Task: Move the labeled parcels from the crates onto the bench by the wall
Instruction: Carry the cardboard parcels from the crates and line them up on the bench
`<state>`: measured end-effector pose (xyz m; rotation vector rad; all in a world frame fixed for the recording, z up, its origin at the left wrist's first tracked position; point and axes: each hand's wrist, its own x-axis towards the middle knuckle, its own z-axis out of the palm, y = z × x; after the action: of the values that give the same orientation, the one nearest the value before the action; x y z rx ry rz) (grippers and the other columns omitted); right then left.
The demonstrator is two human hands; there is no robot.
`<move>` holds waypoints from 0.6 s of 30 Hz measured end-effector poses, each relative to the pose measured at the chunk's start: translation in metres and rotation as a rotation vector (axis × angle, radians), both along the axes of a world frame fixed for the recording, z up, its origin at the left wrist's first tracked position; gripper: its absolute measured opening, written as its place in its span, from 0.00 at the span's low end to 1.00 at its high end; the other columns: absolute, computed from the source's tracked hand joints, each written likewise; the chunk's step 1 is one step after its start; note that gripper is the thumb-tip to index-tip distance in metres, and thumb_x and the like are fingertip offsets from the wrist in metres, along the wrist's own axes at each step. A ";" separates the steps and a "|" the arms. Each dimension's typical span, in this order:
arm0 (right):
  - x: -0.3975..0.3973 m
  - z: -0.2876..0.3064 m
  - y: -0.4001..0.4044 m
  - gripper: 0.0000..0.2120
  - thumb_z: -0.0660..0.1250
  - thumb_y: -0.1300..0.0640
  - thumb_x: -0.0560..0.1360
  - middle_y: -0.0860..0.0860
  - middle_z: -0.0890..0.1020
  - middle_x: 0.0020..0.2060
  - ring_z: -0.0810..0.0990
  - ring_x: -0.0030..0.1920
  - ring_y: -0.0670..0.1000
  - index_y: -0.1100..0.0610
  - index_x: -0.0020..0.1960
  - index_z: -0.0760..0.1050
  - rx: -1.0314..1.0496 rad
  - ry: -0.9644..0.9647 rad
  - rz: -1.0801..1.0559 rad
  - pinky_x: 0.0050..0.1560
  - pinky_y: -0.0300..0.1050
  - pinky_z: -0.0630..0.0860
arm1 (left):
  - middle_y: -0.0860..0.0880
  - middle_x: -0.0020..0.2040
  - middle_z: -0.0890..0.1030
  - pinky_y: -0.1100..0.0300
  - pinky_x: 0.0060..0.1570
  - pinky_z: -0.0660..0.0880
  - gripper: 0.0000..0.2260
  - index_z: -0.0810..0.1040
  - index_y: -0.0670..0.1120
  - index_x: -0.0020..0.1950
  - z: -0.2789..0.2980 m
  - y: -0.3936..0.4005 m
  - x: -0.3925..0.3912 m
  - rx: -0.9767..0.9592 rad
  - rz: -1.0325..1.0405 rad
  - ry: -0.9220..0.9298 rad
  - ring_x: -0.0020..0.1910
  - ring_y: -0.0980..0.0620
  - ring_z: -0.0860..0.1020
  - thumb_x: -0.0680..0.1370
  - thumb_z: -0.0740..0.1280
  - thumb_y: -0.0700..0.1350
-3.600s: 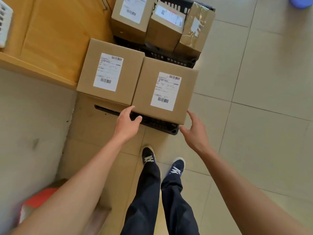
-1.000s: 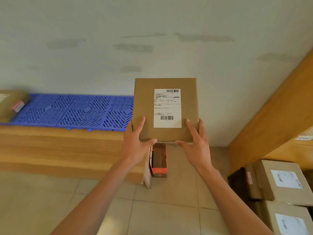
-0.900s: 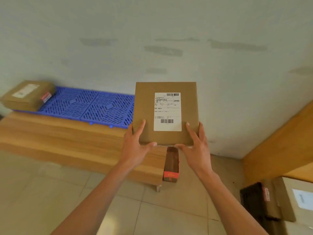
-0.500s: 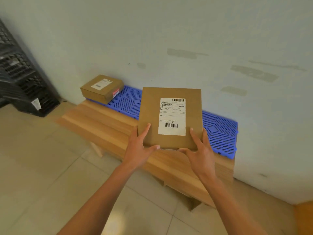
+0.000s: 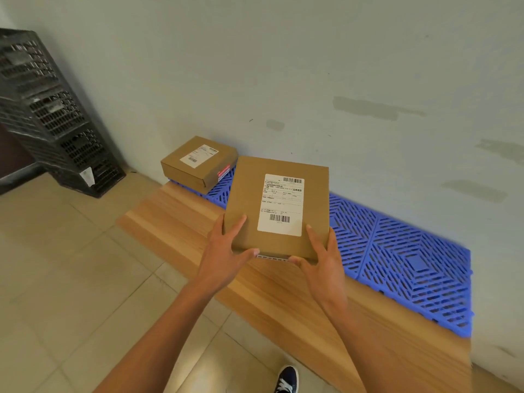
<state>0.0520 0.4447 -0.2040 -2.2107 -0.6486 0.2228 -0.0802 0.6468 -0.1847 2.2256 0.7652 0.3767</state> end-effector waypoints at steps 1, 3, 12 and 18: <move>0.011 -0.005 0.013 0.42 0.74 0.42 0.72 0.53 0.46 0.81 0.50 0.81 0.54 0.35 0.79 0.54 -0.020 0.011 0.014 0.77 0.59 0.60 | 0.52 0.82 0.52 0.44 0.75 0.62 0.40 0.59 0.66 0.79 -0.003 0.012 0.011 0.000 0.005 0.020 0.79 0.50 0.53 0.71 0.76 0.61; 0.031 -0.012 0.036 0.41 0.74 0.43 0.73 0.54 0.44 0.81 0.49 0.81 0.55 0.36 0.79 0.54 -0.061 0.030 0.046 0.77 0.57 0.58 | 0.53 0.82 0.50 0.46 0.76 0.61 0.42 0.58 0.65 0.79 -0.009 0.033 0.030 -0.022 0.024 0.061 0.80 0.50 0.52 0.70 0.76 0.63; 0.085 -0.027 0.125 0.37 0.74 0.48 0.75 0.55 0.50 0.81 0.58 0.78 0.56 0.38 0.78 0.60 -0.089 0.025 0.039 0.72 0.56 0.67 | 0.53 0.81 0.53 0.45 0.75 0.64 0.43 0.59 0.64 0.80 -0.033 0.128 0.085 -0.043 -0.005 0.131 0.77 0.49 0.57 0.70 0.78 0.57; 0.099 -0.048 0.191 0.35 0.73 0.48 0.76 0.55 0.51 0.81 0.58 0.79 0.56 0.40 0.78 0.61 -0.104 0.067 -0.073 0.70 0.56 0.69 | 0.53 0.82 0.51 0.45 0.74 0.65 0.40 0.59 0.65 0.79 -0.052 0.211 0.122 0.009 -0.126 0.205 0.79 0.50 0.56 0.72 0.76 0.61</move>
<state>0.1510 0.6360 -0.2516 -2.3116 -0.5289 0.2980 0.0422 0.8582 -0.2367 2.3312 0.7246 0.0915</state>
